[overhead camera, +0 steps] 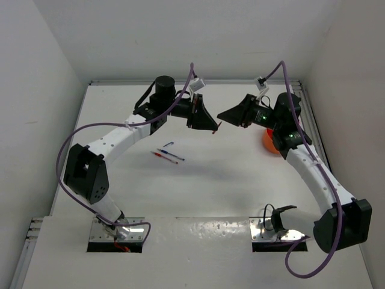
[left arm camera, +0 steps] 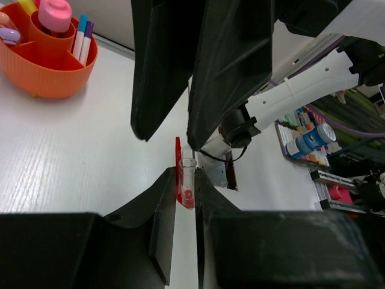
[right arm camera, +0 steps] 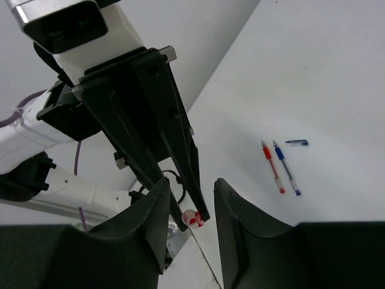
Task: Sort the stationery into containers
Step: Pick up the pen cap from the center of the board.
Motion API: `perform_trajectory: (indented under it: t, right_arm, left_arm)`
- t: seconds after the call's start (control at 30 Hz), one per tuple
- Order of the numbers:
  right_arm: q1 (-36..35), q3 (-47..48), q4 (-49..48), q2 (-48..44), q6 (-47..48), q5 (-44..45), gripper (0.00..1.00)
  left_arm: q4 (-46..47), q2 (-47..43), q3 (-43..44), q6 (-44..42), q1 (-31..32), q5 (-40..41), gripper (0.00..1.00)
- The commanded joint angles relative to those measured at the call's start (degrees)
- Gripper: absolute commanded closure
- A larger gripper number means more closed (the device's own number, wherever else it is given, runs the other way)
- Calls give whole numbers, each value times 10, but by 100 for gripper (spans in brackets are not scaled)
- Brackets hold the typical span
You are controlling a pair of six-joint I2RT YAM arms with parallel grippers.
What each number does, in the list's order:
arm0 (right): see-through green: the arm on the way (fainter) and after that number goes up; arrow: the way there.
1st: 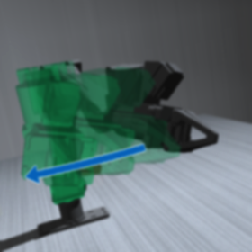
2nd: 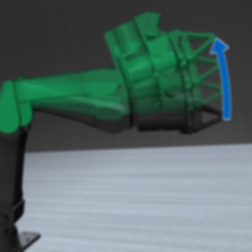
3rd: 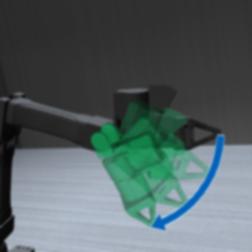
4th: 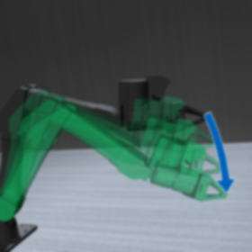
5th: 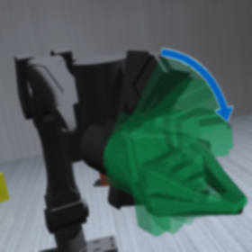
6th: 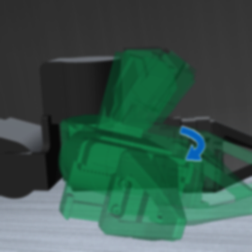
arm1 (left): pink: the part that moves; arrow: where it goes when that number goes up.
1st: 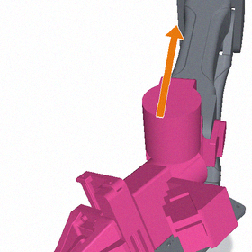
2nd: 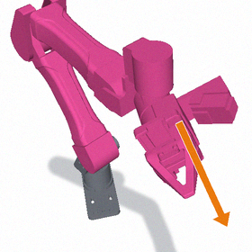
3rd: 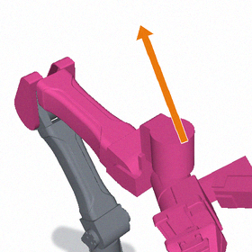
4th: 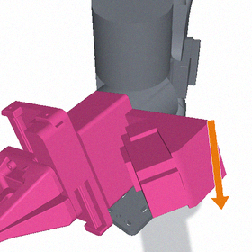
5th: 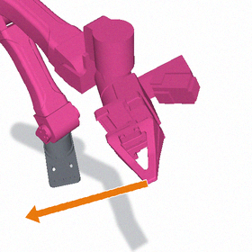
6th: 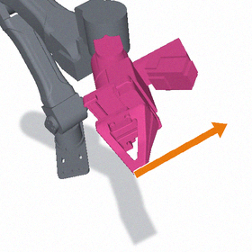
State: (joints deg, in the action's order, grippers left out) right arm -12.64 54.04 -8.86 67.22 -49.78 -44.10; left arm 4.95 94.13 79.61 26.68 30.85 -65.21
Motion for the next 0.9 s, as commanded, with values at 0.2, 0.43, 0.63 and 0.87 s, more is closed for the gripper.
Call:
perform_trajectory:
  t: [0.2,0.43,0.63,0.87]
  right_arm:
    - [-15,21,-11,8,-10,-15,66]
    - [-19,14,1,1,-1,-13,71]
    - [-21,9,5,-1,2,-11,72]
    - [-22,5,19,-4,12,-2,82]
  left_arm:
    - [4,-11,23,-9,-2,0,93]
    - [8,-7,27,-6,-3,5,93]
    - [26,-3,24,14,-10,6,93]
    - [40,-7,20,27,-11,8,93]
